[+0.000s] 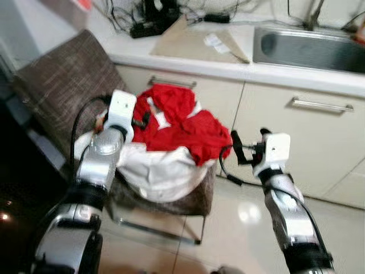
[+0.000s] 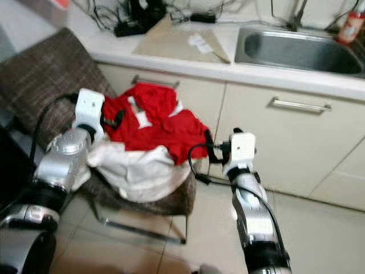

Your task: Clothes washing

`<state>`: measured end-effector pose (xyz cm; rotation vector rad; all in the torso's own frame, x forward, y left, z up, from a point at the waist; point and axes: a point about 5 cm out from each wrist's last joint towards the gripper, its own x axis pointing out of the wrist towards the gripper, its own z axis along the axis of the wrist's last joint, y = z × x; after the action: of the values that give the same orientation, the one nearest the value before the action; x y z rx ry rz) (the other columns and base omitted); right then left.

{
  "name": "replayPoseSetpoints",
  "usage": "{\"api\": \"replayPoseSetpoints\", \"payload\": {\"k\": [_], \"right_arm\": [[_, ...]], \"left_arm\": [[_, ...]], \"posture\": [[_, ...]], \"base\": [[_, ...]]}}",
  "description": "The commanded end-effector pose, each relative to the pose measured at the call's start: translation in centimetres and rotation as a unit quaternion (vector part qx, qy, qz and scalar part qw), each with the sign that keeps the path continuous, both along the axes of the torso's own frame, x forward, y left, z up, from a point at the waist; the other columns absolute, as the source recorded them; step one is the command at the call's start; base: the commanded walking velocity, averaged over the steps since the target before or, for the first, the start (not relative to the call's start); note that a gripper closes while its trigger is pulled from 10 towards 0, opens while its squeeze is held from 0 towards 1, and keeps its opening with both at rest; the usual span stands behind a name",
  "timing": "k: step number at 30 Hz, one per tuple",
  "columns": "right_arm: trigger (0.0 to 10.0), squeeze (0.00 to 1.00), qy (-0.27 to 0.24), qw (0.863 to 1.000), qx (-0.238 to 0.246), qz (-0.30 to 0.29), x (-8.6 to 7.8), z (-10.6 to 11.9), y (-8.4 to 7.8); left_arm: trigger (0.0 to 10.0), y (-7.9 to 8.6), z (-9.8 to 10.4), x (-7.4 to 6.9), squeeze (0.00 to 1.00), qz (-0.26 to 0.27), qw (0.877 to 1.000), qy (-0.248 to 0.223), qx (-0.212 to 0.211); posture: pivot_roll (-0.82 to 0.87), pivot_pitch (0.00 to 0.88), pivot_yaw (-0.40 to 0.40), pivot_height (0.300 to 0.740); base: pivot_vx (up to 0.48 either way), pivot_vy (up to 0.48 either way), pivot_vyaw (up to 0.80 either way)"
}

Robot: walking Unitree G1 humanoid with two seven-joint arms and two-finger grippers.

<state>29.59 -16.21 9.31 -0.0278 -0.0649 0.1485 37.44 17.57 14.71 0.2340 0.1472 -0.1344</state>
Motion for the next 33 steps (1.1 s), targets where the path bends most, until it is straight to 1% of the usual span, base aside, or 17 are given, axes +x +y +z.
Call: {"api": "replayPoseSetpoints", "payload": {"k": [1,4,5,7,9,12,13,14,15,17,25,26,27,28,30,32,33], "right_arm": [[10.0,0.0,-0.009,1.0,0.001,0.007,-0.5,0.6,0.0],[10.0,0.0,-0.012,1.0,-0.002,0.016,-1.5,0.7,0.3],[10.0,0.0,-0.012,1.0,-0.002,0.016,-1.5,0.7,0.3],[10.0,0.0,-0.009,1.0,0.001,0.007,-2.3,0.6,0.1],[10.0,0.0,-0.008,1.0,0.001,0.005,-2.5,0.6,0.2],[10.0,0.0,-0.012,1.0,0.01,-0.013,-2.8,0.7,-0.3],[10.0,0.0,-0.015,1.0,0.011,-0.021,-2.9,1.0,-0.4],[10.0,0.0,-0.015,1.0,0.011,-0.021,-2.9,1.0,-0.4],[10.0,0.0,-0.016,0.999,0.012,-0.025,-2.9,1.1,-0.5],[10.0,0.0,-0.015,1.0,0.013,-0.025,-2.9,1.2,-0.5],[10.0,0.0,-0.01,1.0,0.014,-0.01,-2.8,1.3,0.3],[10.0,0.0,-0.009,1.0,0.013,-0.009,-2.8,1.3,0.4],[10.0,0.0,-0.008,1.0,0.013,-0.007,-2.8,1.3,0.5],[10.0,0.0,-0.008,1.0,0.013,-0.007,-2.8,1.3,0.5],[10.0,0.0,-0.006,1.0,0.013,-0.006,-2.8,1.3,0.5],[10.0,0.0,-0.006,1.0,0.013,-0.005,-2.8,1.3,0.5],[10.0,0.0,-0.006,1.0,0.013,-0.005,-2.9,1.4,0.5]], "left_arm": [[10.0,-0.3,1.4,1.3,0.0,0.0,1.0,-0.005,0.015],[10.0,-0.4,1.5,2.2,0.0,0.005,0.999,0.021,0.039],[10.0,-0.4,1.5,2.2,0.0,0.005,0.999,0.021,0.039],[10.0,-0.8,1.4,2.5,0.0,-0.006,0.999,0.042,0.031],[10.0,-0.9,1.3,2.5,0.0,-0.01,0.999,0.044,0.028],[10.0,-2.0,1.5,2.5,0.0,-0.035,0.999,0.028,-0.004],[10.0,-2.5,1.5,2.4,0.0,-0.054,0.999,0.005,-0.002],[10.0,-2.5,1.5,2.4,0.0,-0.054,0.999,0.005,-0.002],[10.0,-2.9,1.4,2.1,0.0,-0.07,0.997,-0.018,-0.006],[10.0,-3.2,1.2,2.0,0.0,-0.076,0.997,-0.025,-0.004],[10.0,-3.3,0.5,2.0,0.0,-0.061,0.998,-0.014,-0.006],[10.0,-3.2,0.7,2.1,0.0,-0.056,0.998,-0.019,0.006],[10.0,-3.0,0.8,2.4,0.0,-0.036,0.999,-0.006,0.007],[10.0,-3.0,0.8,2.4,0.0,-0.036,0.999,-0.006,0.007],[10.0,-2.8,1.1,2.8,0.0,-0.028,0.999,0.017,0.019],[10.0,-2.6,1.5,2.9,0.0,-0.022,0.999,0.014,0.023],[10.0,-2.4,1.8,3.2,0.0,-0.014,0.999,0.018,0.038]], "posture": [[-0.22,0.0,0.061,0.723],[-0.26,0.011,0.083,0.723],[-0.26,0.011,0.083,0.723],[-0.3,0.021,0.116,0.723],[-0.3,0.021,0.119,0.723],[-0.33,0.016,0.142,0.723],[-0.33,0.007,0.144,0.723],[-0.33,0.007,0.144,0.723],[-0.33,0.001,0.144,0.723],[-0.33,0.0,0.141,0.723],[-0.32,0.007,0.13,0.723],[-0.32,0.009,0.128,0.723],[-0.32,0.013,0.127,0.723],[-0.32,0.013,0.127,0.723],[-0.32,0.014,0.129,0.723],[-0.32,0.014,0.129,0.723],[-0.33,0.015,0.132,0.723]], "base": [[0.0,0.0,0.0],[0.0,0.0,0.0],[0.0,0.0,0.0],[0.0,0.0,0.0],[0.0,0.0,0.0],[0.0,0.0,0.0],[0.386,-0.281,0.0],[0.386,-0.281,0.0],[0.442,0.0,0.0],[0.461,0.0,0.0],[0.476,0.0,0.0],[0.48,0.0,0.0],[0.292,0.0,0.0],[0.292,0.0,0.0],[0.0,0.0,0.0],[0.0,0.0,0.0],[0.0,0.0,0.0]]}}
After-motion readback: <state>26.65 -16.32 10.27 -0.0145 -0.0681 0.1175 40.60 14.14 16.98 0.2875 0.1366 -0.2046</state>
